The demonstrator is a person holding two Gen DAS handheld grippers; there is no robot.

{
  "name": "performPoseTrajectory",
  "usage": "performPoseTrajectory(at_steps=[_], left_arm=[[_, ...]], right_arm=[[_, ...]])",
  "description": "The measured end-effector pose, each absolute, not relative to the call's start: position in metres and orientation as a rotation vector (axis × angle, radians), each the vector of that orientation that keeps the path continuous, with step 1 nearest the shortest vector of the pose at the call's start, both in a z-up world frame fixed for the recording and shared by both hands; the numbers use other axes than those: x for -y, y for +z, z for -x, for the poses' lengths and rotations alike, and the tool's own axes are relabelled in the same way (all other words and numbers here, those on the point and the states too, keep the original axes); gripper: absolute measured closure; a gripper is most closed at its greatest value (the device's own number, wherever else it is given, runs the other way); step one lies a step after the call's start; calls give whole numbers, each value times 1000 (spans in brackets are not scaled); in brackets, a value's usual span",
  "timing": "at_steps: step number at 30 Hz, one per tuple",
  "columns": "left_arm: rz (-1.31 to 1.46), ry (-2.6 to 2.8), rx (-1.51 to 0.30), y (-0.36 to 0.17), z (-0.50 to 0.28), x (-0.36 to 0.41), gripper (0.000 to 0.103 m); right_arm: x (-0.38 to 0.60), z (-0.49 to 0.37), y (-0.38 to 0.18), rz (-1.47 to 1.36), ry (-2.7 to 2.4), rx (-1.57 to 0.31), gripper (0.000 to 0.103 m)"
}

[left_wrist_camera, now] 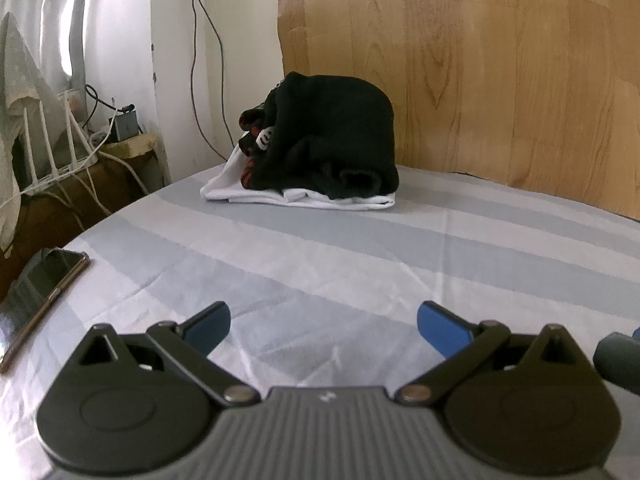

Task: Fold small clothes

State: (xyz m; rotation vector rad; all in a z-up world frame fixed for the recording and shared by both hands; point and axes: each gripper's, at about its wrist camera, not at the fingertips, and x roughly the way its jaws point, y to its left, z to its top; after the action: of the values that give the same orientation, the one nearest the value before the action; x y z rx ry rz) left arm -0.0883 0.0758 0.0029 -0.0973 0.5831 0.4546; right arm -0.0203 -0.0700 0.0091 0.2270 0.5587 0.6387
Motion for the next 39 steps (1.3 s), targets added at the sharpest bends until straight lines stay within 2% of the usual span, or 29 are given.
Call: performPoseTrajectory(at_steps=[39], left_arm=[[109, 506, -587, 4, 91, -81, 0]], right_arm=[[71, 18, 9, -212, 625, -574, 15]])
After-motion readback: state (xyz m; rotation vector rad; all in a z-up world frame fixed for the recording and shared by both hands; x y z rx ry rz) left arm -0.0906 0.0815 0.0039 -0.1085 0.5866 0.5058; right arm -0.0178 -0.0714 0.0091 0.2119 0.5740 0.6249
